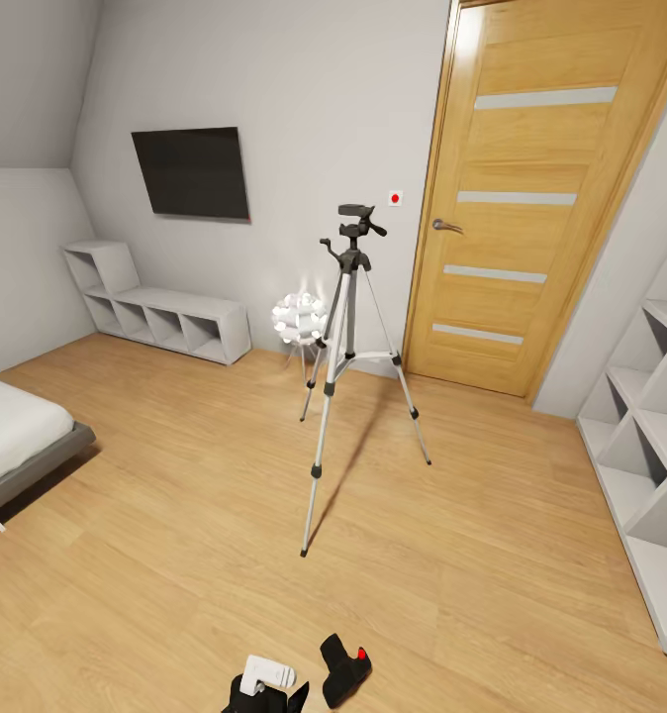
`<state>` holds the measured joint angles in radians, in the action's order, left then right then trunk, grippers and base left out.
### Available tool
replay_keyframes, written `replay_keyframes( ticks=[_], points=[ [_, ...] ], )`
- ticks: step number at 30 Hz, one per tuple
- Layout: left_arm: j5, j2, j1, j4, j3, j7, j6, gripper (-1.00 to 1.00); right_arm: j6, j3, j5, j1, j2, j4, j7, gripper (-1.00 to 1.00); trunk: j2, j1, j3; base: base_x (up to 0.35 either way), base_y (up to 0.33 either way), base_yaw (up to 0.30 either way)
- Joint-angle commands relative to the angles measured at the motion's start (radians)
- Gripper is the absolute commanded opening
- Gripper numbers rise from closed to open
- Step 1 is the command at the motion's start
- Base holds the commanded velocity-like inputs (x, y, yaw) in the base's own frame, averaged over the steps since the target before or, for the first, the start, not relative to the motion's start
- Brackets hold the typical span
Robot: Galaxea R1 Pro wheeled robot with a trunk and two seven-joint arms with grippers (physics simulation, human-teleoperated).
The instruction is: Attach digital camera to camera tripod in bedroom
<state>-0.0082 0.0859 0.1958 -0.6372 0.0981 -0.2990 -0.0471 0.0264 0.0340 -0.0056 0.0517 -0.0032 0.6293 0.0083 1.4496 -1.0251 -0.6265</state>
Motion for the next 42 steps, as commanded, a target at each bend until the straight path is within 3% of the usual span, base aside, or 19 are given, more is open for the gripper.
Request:
replay_keyframes(
  ticks=[1, 18, 23, 29, 42],
  points=[
    [-0.001, 0.000, 0.001, 0.001, 0.000, -0.002, -0.004, 1.00, 0.003, 0.001, -0.001, 0.000, 0.000, 0.000, 0.001, 1.00, 0.000, 0.000, -0.001, 0.000, 0.000, 0.000],
    [0.002, 0.007, 0.001, -0.020, 0.013, 0.053, 0.009, 1.00, 0.008, 0.006, -0.003, 0.000, -0.016, -0.008, -0.002, 1.00, 0.000, 0.000, -0.024, 0.000, 0.000, 0.000],
    [0.005, 0.009, 0.001, -0.024, 0.013, 0.090, 0.010, 1.00, 0.009, 0.028, -0.004, 0.000, -0.025, -0.009, -0.002, 1.00, 0.000, 0.000, -0.032, 0.000, 0.000, 0.000],
    [0.003, 0.010, 0.003, -0.034, 0.013, 0.092, 0.019, 1.00, 0.021, 0.078, -0.004, 0.001, -0.033, 0.002, -0.002, 1.00, 0.000, 0.000, -0.041, 0.000, 0.000, 0.000],
    [-0.002, 0.009, 0.005, -0.060, 0.021, 0.092, 0.029, 1.00, 0.034, 0.097, -0.004, 0.012, -0.058, 0.034, -0.002, 1.00, 0.000, 0.000, -0.062, 0.000, 0.000, 0.000]
  ],
)
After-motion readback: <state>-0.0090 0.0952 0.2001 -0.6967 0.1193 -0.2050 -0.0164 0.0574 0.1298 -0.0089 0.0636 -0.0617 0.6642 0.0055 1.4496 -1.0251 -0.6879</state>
